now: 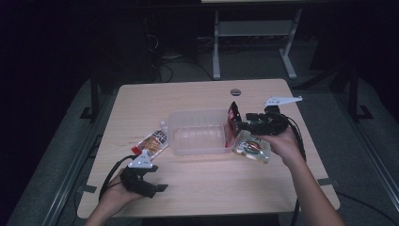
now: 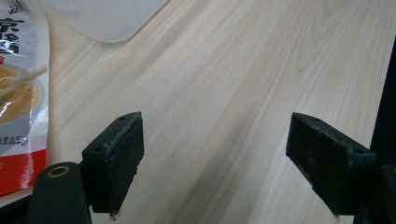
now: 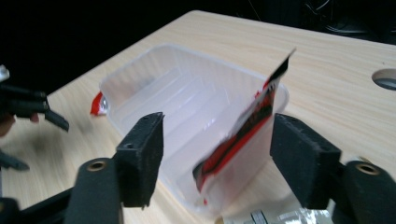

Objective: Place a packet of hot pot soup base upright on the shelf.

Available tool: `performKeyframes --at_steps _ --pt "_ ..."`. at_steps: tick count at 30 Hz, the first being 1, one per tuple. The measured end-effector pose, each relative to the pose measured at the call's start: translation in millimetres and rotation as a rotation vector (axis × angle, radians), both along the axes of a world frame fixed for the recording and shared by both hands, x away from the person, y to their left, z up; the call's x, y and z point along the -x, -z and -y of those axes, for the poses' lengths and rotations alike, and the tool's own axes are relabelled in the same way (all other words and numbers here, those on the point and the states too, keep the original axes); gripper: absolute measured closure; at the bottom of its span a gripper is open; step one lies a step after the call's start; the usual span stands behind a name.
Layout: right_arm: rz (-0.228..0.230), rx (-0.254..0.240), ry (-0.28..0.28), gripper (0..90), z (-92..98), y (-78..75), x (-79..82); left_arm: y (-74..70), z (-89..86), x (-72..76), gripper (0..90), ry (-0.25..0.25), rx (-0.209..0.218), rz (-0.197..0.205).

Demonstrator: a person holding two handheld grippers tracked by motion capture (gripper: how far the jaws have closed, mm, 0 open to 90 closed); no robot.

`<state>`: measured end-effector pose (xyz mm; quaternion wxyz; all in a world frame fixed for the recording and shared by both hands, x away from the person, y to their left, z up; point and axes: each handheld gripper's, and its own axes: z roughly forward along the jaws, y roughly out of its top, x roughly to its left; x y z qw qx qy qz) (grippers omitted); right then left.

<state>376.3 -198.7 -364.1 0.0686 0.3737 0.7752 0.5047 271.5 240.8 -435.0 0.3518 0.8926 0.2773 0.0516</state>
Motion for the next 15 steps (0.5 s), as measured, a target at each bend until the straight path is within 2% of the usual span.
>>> performKeyframes --at_steps 10,15 --pt "0.007 0.068 0.005 24.3 15.8 7.7 25.0 -0.7 -2.8 -0.4 18.8 -0.013 0.005 -0.001" --pt "0.006 0.098 0.001 24.2 22.9 17.0 37.1 -1.4 -5.3 -1.3 18.8 -0.013 -0.001 0.010"
